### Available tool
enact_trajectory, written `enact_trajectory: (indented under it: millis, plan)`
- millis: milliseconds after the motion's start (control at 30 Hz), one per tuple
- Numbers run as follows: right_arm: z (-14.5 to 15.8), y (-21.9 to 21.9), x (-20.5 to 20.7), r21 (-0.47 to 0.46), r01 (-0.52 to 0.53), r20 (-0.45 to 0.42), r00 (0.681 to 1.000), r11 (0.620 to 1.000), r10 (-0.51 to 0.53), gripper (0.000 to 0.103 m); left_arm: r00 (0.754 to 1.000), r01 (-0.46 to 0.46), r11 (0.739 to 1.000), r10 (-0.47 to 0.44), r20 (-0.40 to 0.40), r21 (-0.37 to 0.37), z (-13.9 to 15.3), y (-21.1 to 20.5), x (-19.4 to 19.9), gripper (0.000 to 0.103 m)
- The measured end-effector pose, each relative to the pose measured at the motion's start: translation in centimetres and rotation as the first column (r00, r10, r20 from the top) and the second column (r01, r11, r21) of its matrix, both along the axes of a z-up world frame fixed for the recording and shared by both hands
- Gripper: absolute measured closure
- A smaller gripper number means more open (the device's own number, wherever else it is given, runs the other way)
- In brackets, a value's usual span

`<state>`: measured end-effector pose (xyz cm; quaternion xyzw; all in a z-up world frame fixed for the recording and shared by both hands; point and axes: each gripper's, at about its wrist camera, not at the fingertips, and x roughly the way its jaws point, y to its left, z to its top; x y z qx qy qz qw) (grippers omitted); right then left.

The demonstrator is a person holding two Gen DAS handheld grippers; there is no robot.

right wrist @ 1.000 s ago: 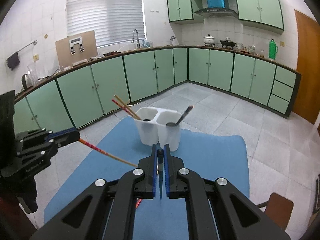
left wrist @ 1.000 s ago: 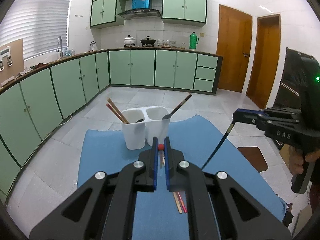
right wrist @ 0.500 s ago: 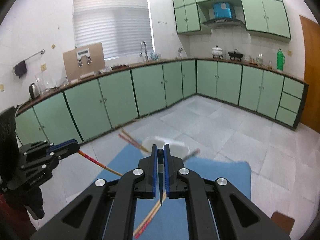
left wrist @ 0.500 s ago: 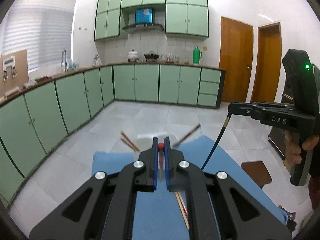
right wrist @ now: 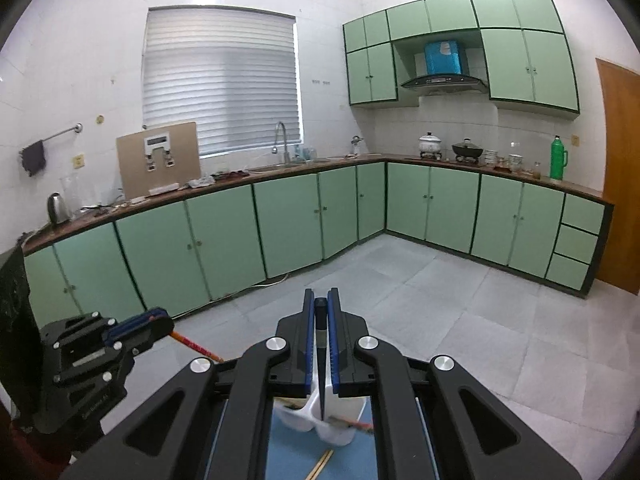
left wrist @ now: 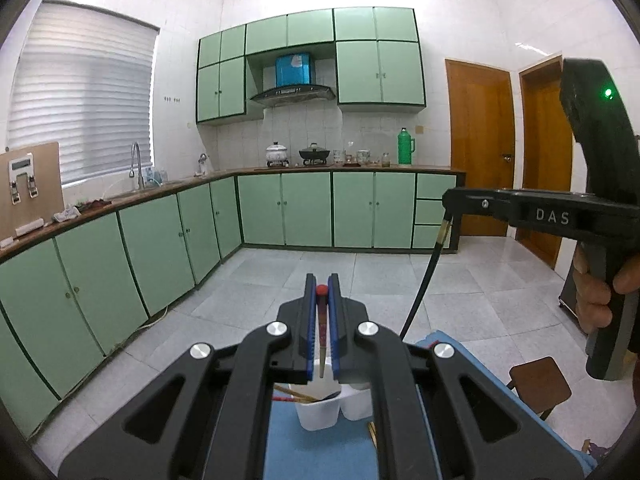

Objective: Organize utensils
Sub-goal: 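Open both tools to drop the chopsticks into the holder, then move both open tools back to the last two chopsticks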

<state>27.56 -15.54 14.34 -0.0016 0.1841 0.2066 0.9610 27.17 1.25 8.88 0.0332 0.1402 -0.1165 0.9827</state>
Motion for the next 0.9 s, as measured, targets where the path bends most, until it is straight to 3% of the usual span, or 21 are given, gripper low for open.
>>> enact_trajectory:
  millis: [333, 500, 767, 900]
  plan:
    - [-6.1, 0.2, 5.4, -0.01, 0.046, -0.114, 0.992, 0.999, -0.047, 0.095, 0.992, -0.015, 1.0, 0.012, -0.124, -0.026, -5.8, -0.1, 6.8, 0.098]
    - [-7.6, -0.9, 5.3, -0.028, 0.08, -0.131, 0.988, 0.996, -0.083, 0.081, 0.987, -0.033, 0.999, 0.027, -0.16, -0.031, -7.0, 0.6, 7.0, 0.092]
    - [-8.0, -3.3, 0.1, -0.051, 0.165, -0.077, 0.983, 0.985, -0.169, 0.037, 0.99, -0.056, 0.998, 0.053, -0.131, -0.018, -6.9, 1.5, 2.4, 0.058]
    - [-9.5, -4.0, -3.4, -0.062, 0.175, -0.071, 0.981, 0.983, -0.179, 0.026, 0.988, -0.054, 0.998, 0.05, -0.149, -0.024, -8.2, 1.9, -1.0, 0.053]
